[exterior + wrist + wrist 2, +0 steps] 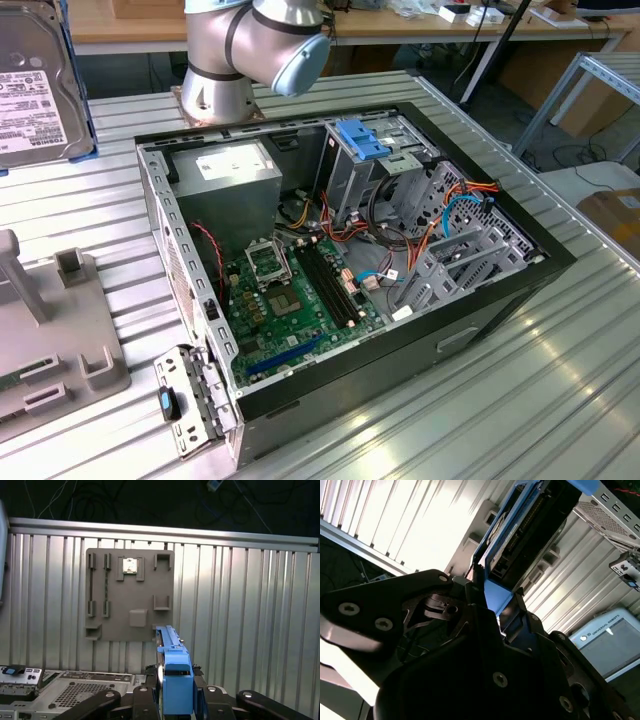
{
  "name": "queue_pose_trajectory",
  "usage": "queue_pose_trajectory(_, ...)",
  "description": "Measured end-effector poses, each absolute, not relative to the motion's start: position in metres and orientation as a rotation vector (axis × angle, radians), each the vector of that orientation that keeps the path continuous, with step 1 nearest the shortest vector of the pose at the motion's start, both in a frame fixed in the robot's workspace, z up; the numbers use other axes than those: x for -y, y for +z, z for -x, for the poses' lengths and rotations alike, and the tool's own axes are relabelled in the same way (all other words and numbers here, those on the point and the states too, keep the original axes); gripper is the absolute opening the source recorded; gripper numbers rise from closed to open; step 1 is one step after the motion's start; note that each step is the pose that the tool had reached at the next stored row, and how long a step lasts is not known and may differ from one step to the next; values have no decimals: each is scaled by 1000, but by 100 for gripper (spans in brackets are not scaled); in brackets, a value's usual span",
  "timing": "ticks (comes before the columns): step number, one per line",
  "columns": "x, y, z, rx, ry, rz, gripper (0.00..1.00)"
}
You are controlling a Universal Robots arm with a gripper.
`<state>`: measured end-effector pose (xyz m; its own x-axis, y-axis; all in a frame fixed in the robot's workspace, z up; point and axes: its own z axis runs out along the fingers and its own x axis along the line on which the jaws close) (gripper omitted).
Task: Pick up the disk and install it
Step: 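Pick up the disk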
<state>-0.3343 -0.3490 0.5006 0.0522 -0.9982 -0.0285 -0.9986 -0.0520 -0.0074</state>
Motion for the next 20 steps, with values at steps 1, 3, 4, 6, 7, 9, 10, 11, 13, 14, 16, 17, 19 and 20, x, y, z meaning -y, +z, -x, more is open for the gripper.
queue_pose_trajectory(1,349,501,331,-2146,24,2260,36)
queue_pose_trajectory(3,349,501,328,-2146,24,2260,36)
queue_pose_trajectory(4,349,501,327,-2146,24,2260,36)
queue_pose_trajectory(6,349,501,322,-2146,24,2260,36)
queue_pose_trajectory(7,349,501,321,-2146,24,2261,36)
queue_pose_trajectory(9,349,501,315,-2146,24,2260,36)
queue_pose_trajectory(10,349,501,309,-2146,24,2260,36)
queue_pose_trajectory(11,349,501,305,-2146,24,2260,36)
queue_pose_trajectory(13,349,501,297,-2146,24,2261,36)
queue_pose_trajectory(14,349,501,292,-2146,24,2261,36)
queue_pose_trajectory(16,349,501,279,-2146,24,2260,36)
queue_pose_trajectory(17,349,501,276,-2146,24,2260,36)
queue_pose_trajectory(19,349,501,269,-2146,24,2261,36)
queue_pose_trajectory(20,349,501,265,-2145,24,2260,36)
